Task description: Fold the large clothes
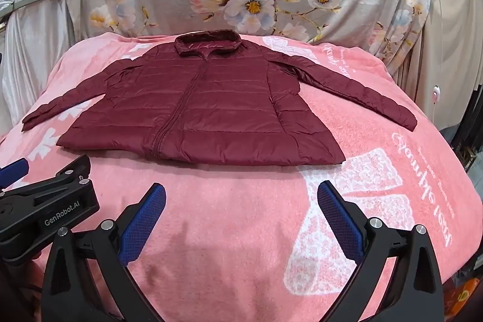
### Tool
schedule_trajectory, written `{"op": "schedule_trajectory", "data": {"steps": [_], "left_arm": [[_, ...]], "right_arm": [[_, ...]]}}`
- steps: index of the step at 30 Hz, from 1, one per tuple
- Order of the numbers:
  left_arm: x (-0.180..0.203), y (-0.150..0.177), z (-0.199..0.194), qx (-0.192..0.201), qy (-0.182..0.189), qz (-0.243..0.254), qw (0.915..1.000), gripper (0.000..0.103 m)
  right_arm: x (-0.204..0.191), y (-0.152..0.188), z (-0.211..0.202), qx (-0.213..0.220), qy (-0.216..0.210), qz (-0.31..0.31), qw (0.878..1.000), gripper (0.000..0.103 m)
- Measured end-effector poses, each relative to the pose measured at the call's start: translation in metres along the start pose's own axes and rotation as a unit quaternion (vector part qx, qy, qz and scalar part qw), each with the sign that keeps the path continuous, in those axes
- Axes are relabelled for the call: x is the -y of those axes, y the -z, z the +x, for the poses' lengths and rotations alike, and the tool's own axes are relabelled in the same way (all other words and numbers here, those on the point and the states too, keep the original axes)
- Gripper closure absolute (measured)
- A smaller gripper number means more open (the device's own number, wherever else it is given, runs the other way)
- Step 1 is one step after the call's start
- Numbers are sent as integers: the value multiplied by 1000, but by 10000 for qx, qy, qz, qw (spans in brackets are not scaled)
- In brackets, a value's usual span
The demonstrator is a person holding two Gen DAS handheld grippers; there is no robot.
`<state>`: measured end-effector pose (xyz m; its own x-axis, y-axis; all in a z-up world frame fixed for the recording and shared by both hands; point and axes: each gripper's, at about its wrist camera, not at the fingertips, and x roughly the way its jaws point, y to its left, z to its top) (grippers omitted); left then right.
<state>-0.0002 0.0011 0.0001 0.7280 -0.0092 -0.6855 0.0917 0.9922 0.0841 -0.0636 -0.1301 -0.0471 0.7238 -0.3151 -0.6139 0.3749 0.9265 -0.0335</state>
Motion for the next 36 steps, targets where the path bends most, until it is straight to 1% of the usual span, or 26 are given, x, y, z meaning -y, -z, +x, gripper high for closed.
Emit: {"op": "schedule_trajectory", "data": {"steps": [2,8,9,19,22,25,36], "left_arm": [[1,0,0,-2,-35,64,10000,5],[-1,-1,2,-46,-50,22,10000,5],[1,0,0,6,-43,77,10000,5],[1,1,0,1,-44,61,10000,5],[-2,-1,2,-2,-45,53,10000,5],[-6,-2,3,0,-40,51,10000,5],[-5,-2,3,-4,-23,42,10000,5]], "right_arm": [[0,0,0,2,-1,-10,10000,5],[0,1,1,15,-15,6,10000,5],[0,0,1,16,-19,4,10000,5],[-3,0,3,10,-18,-3,10000,5],[3,0,2,5,-20,-8,10000,5],[-5,0,3,3,-45,3,10000,5],[-3,1,5,2,-48,9,10000,5]]}}
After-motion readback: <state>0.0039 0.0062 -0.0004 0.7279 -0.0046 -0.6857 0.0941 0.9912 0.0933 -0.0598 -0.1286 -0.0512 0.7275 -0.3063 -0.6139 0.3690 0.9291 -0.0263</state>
